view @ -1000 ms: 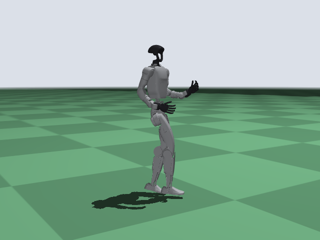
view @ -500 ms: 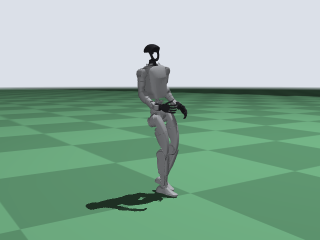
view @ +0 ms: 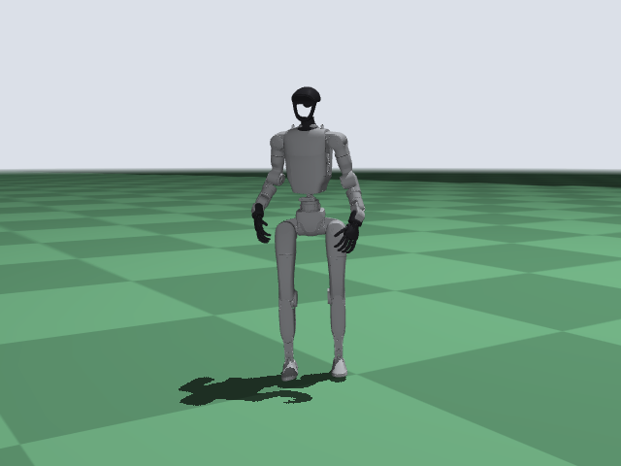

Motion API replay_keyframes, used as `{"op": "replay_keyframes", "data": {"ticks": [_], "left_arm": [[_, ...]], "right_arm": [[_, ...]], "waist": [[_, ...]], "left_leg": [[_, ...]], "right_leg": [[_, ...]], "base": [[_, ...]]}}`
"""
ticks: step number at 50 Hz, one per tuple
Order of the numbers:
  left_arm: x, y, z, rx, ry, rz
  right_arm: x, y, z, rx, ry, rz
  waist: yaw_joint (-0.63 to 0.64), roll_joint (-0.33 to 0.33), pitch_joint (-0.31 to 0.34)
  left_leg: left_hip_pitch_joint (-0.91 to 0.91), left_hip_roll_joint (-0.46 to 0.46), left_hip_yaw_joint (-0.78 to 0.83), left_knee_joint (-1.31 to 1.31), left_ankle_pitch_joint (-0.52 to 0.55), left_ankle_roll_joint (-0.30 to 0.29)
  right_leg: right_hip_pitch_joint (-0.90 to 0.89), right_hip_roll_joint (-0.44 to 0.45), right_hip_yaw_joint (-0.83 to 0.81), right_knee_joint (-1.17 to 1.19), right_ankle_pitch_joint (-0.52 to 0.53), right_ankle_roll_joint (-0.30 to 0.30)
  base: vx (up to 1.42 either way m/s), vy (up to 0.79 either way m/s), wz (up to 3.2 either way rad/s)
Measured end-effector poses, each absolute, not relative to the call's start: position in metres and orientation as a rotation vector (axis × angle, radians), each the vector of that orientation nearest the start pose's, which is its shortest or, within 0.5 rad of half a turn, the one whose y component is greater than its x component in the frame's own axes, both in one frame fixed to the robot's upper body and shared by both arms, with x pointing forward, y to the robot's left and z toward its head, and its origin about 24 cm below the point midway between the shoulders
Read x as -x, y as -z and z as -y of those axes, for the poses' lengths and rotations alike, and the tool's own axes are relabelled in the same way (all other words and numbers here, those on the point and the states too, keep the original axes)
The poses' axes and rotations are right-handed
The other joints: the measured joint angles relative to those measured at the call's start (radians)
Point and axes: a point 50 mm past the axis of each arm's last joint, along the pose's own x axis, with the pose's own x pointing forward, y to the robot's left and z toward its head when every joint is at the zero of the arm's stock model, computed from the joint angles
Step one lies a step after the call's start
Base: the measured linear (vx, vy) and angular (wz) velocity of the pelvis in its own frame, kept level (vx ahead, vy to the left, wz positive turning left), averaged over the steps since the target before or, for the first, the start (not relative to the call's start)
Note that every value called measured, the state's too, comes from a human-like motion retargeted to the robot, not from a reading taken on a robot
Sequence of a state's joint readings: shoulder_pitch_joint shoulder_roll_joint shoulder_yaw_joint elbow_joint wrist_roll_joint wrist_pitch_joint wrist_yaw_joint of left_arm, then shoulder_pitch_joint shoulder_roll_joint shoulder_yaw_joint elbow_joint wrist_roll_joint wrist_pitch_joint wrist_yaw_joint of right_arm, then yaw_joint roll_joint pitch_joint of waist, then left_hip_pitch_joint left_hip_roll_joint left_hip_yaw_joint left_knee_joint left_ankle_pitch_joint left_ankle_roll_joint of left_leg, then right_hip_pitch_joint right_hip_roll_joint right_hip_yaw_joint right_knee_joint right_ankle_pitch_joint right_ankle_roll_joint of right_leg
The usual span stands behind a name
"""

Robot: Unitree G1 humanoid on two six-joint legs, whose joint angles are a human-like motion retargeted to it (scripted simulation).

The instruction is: Walk run

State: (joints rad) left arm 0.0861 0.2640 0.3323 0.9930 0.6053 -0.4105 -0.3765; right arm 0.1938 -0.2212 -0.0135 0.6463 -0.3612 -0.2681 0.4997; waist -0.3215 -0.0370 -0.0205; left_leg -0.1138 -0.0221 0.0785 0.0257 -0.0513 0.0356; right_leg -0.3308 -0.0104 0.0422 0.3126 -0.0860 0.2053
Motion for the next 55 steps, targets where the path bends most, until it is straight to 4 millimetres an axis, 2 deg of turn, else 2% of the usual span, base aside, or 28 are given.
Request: {"op": "replay_keyframes", "data": {"ticks": [3,6,9,13,15,17,19,22,23,25,27,30,32,38,42,47,50,53,55], "left_arm": [[-0.112,0.122,-0.271,-0.502,0.326,-0.867],[-0.102,0.126,-0.271,-0.472,0.308,-0.900],[-0.090,0.136,-0.261,-0.427,0.331,-0.952],[-0.070,0.149,-0.239,-0.393,0.407,-1.037],[-0.062,0.156,-0.226,-0.389,0.440,-1.071],[-0.051,0.162,-0.214,-0.384,0.466,-1.116],[-0.039,0.167,-0.202,-0.376,0.487,-1.167],[-0.018,0.174,-0.181,-0.368,0.512,-1.245],[-0.012,0.176,-0.174,-0.363,0.515,-1.267],[-0.004,0.178,-0.163,-0.360,0.545,-1.297],[-0.001,0.179,-0.157,-0.418,0.593,-1.319],[-0.018,0.178,-0.161,-0.586,0.559,-1.226],[-0.032,0.176,-0.164,-0.645,0.569,-1.142],[-0.063,0.168,-0.179,-0.602,0.658,-1.082],[-0.085,0.157,-0.191,-0.592,0.656,-0.998],[-0.107,0.138,-0.197,-0.677,0.686,-0.824],[-0.112,0.129,-0.191,-0.714,0.702,-0.738],[-0.109,0.124,-0.185,-0.741,0.714,-0.698],[-0.106,0.123,-0.183,-0.763,0.728,-0.696]], "right_arm": [[-0.124,0.111,0.198,0.361,-0.622,-0.732],[-0.114,0.113,0.195,0.355,-0.649,-0.747],[-0.106,0.112,0.194,0.373,-0.592,-0.733],[-0.102,0.107,0.198,0.434,-0.490,-0.682],[-0.099,0.109,0.198,0.449,-0.476,-0.689],[-0.094,0.112,0.196,0.465,-0.468,-0.709],[-0.094,0.114,0.195,0.496,-0.453,-0.716],[-0.098,0.115,0.196,0.521,-0.411,-0.721],[-0.097,0.117,0.195,0.512,-0.412,-0.734],[-0.097,0.120,0.192,0.487,-0.449,-0.764],[-0.094,0.124,0.191,0.459,-0.485,-0.800],[-0.088,0.130,0.193,0.439,-0.521,-0.851],[-0.086,0.132,0.193,0.427,-0.552,-0.868],[-0.090,0.130,0.187,0.414,-0.603,-0.838],[-0.092,0.129,0.179,0.404,-0.624,-0.814],[-0.084,0.130,0.175,0.387,-0.635,-0.814],[-0.076,0.133,0.177,0.392,-0.608,-0.840],[-0.072,0.135,0.178,0.380,-0.579,-0.866],[-0.071,0.137,0.180,0.385,-0.566,-0.886]], "waist": [[-0.008,0.017,-0.024],[-0.032,0.053,-0.026],[-0.026,0.082,-0.032],[0.003,0.112,-0.050],[0.017,0.107,-0.062],[0.017,0.099,-0.073],[0.014,0.098,-0.081],[-0.035,0.105,-0.088],[-0.058,0.096,-0.094],[-0.084,0.049,-0.116],[-0.052,0.009,-0.129],[0.009,-0.031,-0.126],[0.023,-0.050,-0.133],[0.016,-0.029,-0.111],[0.025,0.016,-0.064],[0.094,0.053,-0.007],[0.131,0.055,0.009],[0.172,0.044,0.009],[0.199,0.035,-0.003]], "left_leg": [[0.005,0.014,0.057,0.004,-0.024,0.008],[0.018,0.042,0.102,0.011,-0.042,0.008],[0.045,0.069,0.187,0.006,-0.058,-0.002],[0.086,0.117,0.356,0.008,-0.071,-0.041],[0.114,0.124,0.444,0.013,-0.073,-0.070],[0.147,0.135,0.512,0.020,-0.064,-0.103],[0.173,0.165,0.567,0.041,-0.034,-0.141],[0.188,0.238,0.563,0.116,0.097,-0.193],[0.186,0.257,0.545,0.160,0.151,-0.183],[0.167,0.267,0.532,0.293,0.224,-0.094],[0.097,0.224,0.364,0.452,0.234,-0.041],[-0.020,0.037,0.055,0.643,0.185,-0.062],[-0.073,-0.029,0.018,0.698,0.161,-0.060],[-0.200,-0.049,0.045,0.596,0.101,0.007],[-0.252,-0.107,-0.065,0.377,0.141,-0.062],[-0.317,-0.108,-0.077,0.115,0.113,-0.112],[-0.343,-0.127,-0.114,-0.009,0.050,-0.114],[-0.342,-0.131,-0.145,-0.051,0.037,-0.128],[-0.331,-0.121,-0.132,-0.020,0.054,-0.086]], "right_leg": [[-0.028,-0.038,-0.066,0.031,-0.010,-0.065],[-0.034,-0.083,-0.119,0.045,-0.010,-0.106],[-0.032,-0.149,-0.236,0.051,-0.038,-0.148],[-0.004,-0.263,-0.552,0.042,-0.048,-0.213],[0.014,-0.281,-0.632,0.022,-0.023,-0.174],[0.014,-0.250,-0.593,0.010,-0.036,-0.155],[-0.002,-0.201,-0.539,0.021,-0.041,-0.211],[0.006,-0.147,-0.469,0.005,-0.036,-0.227],[0.026,-0.133,-0.458,-0.023,-0.035,-0.239],[0.060,-0.130,-0.402,-0.078,-0.024,-0.254],[0.087,-0.109,-0.306,-0.120,-0.011,-0.260],[0.142,-0.080,-0.163,-0.179,0.019,-0.261],[0.167,-0.065,-0.117,-0.203,0.028,-0.283],[0.239,0.007,-0.056,-0.232,0.024,-0.306],[0.287,0.095,-0.006,-0.228,0.013,-0.327],[0.369,0.184,0.071,-0.220,-0.008,-0.374],[0.423,0.209,0.112,-0.220,-0.015,-0.415],[0.468,0.210,0.134,-0.210,0.004,-0.429],[0.489,0.212,0.162,-0.195,0.038,-0.423]], "base": [[-0.09,0.01,-2.19],[-0.11,-0.10,-1.75],[-0.04,-0.15,-1.91],[-0.05,-0.42,-2.20],[0.04,-0.39,-2.10],[0.10,-0.44,-1.87],[0.13,-0.70,-1.84],[0.19,-0.72,-0.98],[0.22,-0.63,-0.76],[0.24,-0.69,-1.25],[0.31,-0.57,-2.22],[0.36,-0.51,-2.35],[0.38,-0.42,-1.69],[0.36,-0.35,-1.25],[0.42,-0.29,-1.39],[0.48,-0.21,-1.57],[0.73,-0.20,-1.30],[0.82,-0.16,-1.29],[0.71,-0.13,-1.17]]}}
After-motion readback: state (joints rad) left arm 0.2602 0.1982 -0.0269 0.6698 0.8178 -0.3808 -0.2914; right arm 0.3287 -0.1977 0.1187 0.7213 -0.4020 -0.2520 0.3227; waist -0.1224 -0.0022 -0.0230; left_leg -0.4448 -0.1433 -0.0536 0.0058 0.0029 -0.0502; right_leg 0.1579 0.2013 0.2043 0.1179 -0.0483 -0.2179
